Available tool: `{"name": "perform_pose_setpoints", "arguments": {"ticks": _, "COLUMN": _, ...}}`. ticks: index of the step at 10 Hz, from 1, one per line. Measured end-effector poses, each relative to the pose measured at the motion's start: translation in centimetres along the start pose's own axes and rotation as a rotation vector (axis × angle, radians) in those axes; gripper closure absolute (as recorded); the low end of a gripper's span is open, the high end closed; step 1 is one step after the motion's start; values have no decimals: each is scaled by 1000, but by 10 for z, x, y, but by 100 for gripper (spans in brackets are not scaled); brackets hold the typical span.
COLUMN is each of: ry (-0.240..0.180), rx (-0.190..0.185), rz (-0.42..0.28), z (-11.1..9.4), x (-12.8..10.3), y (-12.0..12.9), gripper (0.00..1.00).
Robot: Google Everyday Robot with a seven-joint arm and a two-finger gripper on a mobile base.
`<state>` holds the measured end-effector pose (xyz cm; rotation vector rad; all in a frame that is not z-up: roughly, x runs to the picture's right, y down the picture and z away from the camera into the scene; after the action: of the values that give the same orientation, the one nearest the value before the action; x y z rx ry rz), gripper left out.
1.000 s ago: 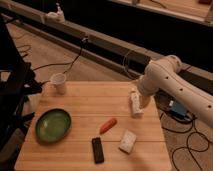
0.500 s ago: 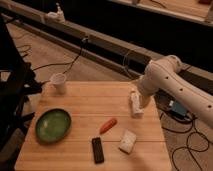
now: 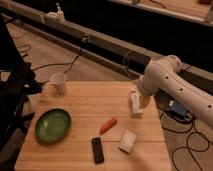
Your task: Pick up the ceramic cup
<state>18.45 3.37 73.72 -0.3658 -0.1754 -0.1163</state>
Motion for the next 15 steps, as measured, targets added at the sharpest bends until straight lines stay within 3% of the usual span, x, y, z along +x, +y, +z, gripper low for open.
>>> {"name": "perform_pose_setpoints", "arguments": {"ticks": 1, "ry": 4, "rx": 6, "rz": -2, "z": -1, "x": 0, "y": -3, "gripper": 20}}
{"name": "perform_pose_setpoints", "arguments": {"ticks": 3, "ry": 3, "rx": 35, "rz": -39, "z": 2, "x": -20, "y": -31, "gripper": 20}}
{"name": "perform_pose_setpoints", "arguments": {"ticks": 5, "ry": -26, "rx": 59, "rz": -98, "z": 12, "x": -58, "y": -62, "gripper": 20}}
{"name": "perform_pose_setpoints", "arguments": {"ticks": 7, "ry": -62, "rx": 60, "rz": -173, "z": 31, "x": -102, "y": -86, "gripper": 20}}
{"name": "perform_pose_setpoints", "arguments": {"ticks": 10, "ry": -185, "rx": 69, "rz": -296, "z": 62, "x": -213, "y": -113, "gripper": 20}}
{"name": "perform_pose_setpoints", "arguments": {"ticks": 11, "ry": -203, "rx": 75, "rz": -329, "z": 64, "x": -236, "y": -115, "gripper": 20}}
{"name": "perform_pose_setpoints", "arguments": {"ticks": 15, "ry": -203, "rx": 77, "rz": -334, "z": 65, "x": -238, "y": -116, "gripper": 20}}
